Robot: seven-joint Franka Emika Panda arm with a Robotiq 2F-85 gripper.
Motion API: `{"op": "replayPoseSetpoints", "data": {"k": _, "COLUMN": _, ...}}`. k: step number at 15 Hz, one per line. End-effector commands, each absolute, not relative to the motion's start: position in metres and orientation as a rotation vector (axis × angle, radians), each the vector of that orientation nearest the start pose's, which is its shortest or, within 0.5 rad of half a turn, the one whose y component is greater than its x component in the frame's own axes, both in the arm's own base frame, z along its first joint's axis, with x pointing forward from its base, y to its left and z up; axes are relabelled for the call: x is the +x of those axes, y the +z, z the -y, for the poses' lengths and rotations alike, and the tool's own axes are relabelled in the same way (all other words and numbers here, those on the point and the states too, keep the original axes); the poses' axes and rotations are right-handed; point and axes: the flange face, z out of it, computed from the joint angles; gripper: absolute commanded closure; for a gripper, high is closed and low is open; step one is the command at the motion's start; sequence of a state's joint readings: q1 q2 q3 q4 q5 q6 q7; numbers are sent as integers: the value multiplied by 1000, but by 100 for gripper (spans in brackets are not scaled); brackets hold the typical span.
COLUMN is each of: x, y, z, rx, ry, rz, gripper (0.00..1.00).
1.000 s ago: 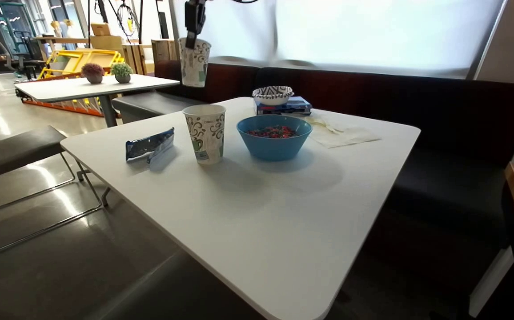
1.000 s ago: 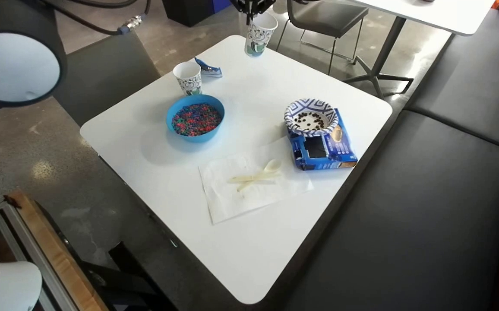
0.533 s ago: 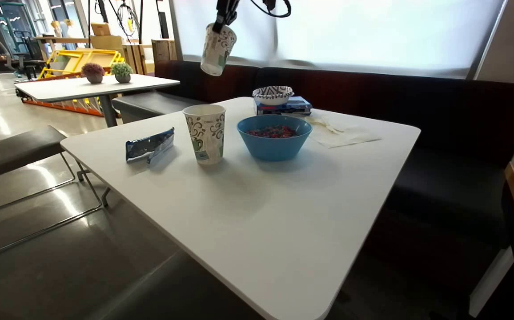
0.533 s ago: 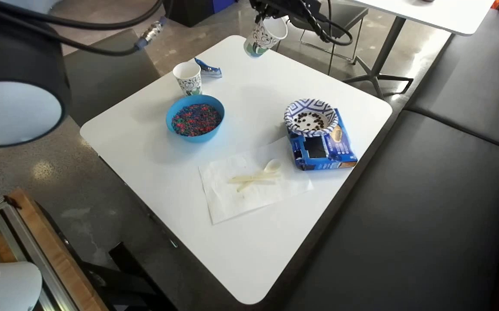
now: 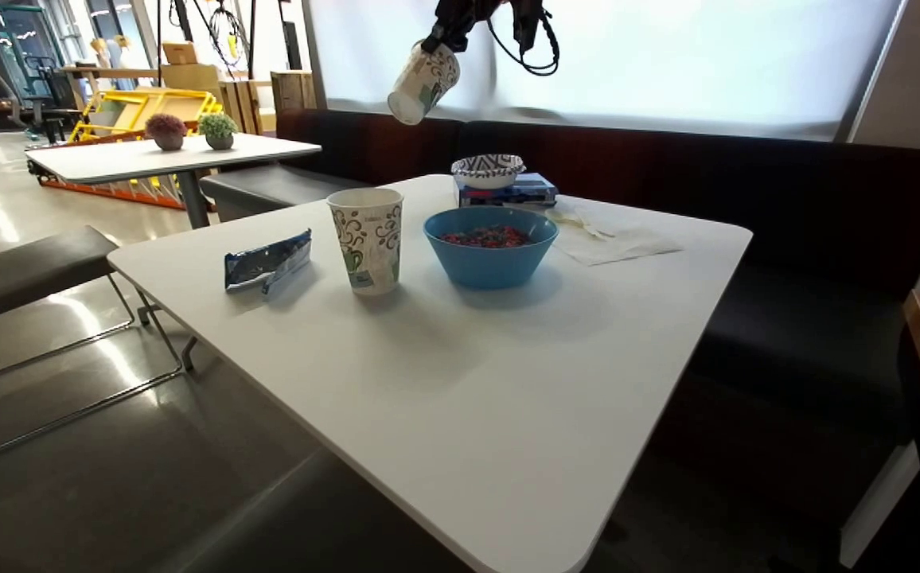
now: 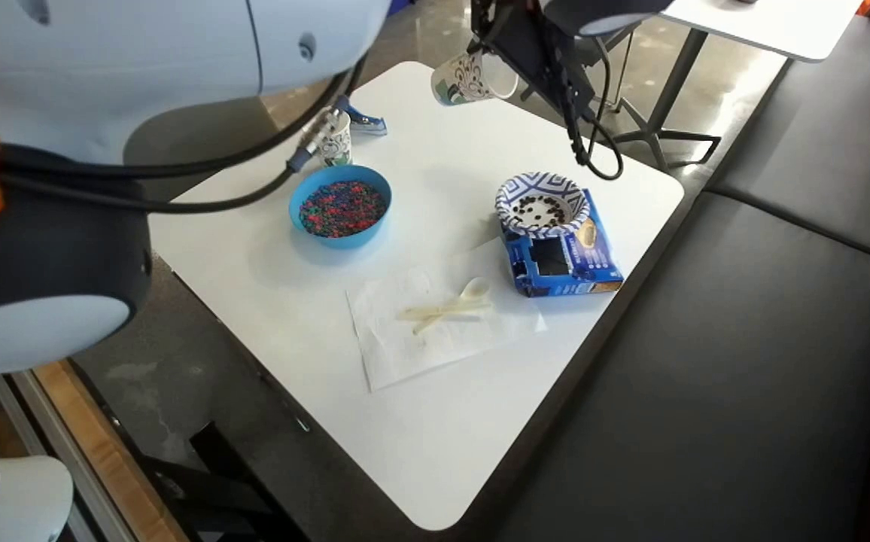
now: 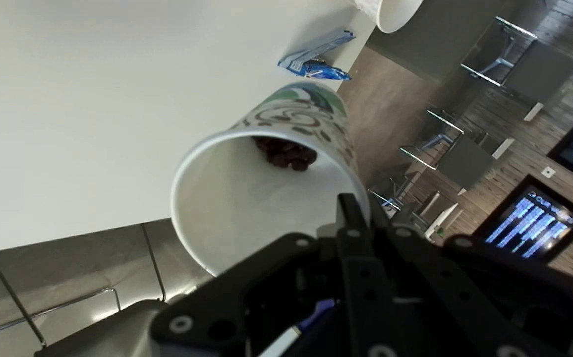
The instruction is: Take the knife out of the cup then the pour the beans in the cup into the striped bowl
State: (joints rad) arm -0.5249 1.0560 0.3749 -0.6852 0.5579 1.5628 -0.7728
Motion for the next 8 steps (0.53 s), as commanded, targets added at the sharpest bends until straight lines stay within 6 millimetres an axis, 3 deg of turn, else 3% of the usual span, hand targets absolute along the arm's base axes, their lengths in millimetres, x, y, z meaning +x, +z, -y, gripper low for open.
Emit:
{"op": "replayPoseSetpoints", "data": {"k": 1, "x": 742, "y": 342, "z": 229, "rx": -2131, "ry": -395, "rz": 424, "gripper": 99}}
{"op": "replayPoseSetpoints", "data": {"k": 8, "x": 716, "y": 306, "z": 273, "rx": -1996, "ry": -374, "rz": 365, "gripper": 99}}
